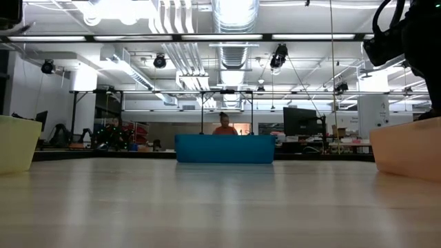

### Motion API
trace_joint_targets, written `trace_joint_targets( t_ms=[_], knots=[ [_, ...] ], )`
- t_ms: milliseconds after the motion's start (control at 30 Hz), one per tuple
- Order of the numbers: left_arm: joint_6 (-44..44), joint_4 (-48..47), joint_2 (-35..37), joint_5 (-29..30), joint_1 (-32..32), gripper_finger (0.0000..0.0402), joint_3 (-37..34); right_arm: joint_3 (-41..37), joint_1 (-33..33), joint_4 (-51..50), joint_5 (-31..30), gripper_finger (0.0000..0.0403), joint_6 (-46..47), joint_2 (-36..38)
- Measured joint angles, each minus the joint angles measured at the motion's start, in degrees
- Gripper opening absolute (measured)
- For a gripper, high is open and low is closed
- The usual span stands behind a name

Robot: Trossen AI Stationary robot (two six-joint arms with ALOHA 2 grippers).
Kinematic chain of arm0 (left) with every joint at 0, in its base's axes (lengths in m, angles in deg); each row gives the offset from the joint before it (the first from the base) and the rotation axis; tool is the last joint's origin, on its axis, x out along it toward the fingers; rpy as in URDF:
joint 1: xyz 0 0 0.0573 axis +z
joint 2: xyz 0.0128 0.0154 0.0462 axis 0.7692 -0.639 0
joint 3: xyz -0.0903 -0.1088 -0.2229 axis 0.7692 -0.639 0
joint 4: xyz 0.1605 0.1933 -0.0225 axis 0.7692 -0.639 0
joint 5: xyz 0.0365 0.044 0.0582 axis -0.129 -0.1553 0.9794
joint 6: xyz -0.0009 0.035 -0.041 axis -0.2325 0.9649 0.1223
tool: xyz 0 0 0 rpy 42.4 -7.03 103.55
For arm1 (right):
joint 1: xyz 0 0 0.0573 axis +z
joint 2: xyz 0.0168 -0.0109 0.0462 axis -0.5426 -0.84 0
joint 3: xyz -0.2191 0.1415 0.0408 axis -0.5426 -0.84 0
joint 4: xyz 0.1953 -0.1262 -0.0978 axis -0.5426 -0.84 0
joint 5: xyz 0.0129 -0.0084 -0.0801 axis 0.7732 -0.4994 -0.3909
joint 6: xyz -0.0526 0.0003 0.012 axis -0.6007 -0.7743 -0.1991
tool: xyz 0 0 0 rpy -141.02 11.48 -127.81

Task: Sort silverware by color (type)
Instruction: Put the blue spoon into the yellow bin

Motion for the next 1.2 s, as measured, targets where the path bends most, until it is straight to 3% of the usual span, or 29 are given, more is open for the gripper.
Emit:
trace_joint_targets(
  t_ms=[167, 400, 700, 1067, 1200],
  knots=[
    [-4.48, -4.77, 1.39, -5.64, -0.02, 0.0024, 0.68, -1.69, -0.02, 0.16, 1.02, 0.0008, 2.07, -0.03],
    [-7.11, -12.58, 3.39, -5.93, -0.02, 0.0017, 1.61, -1.86, -0.02, 1.00, 4.04, 0.0008, 1.66, -0.03],
    [-7.49, -14.47, 3.52, -6.24, -0.02, 0.0019, 1.61, -1.78, -0.04, 2.18, 3.84, 0.0009, 6.53, -0.03],
    [-7.48, -14.71, 2.06, -6.28, -0.02, 0.0019, 1.61, -2.03, -1.25, 3.31, -6.45, 0.0009, 6.40, -0.03],
    [-7.48, -14.80, 2.06, -6.28, -0.02, 0.0019, 1.61, -2.90, -1.66, 4.03, -7.01, 0.0009, 6.36, -0.03]
  ],
)
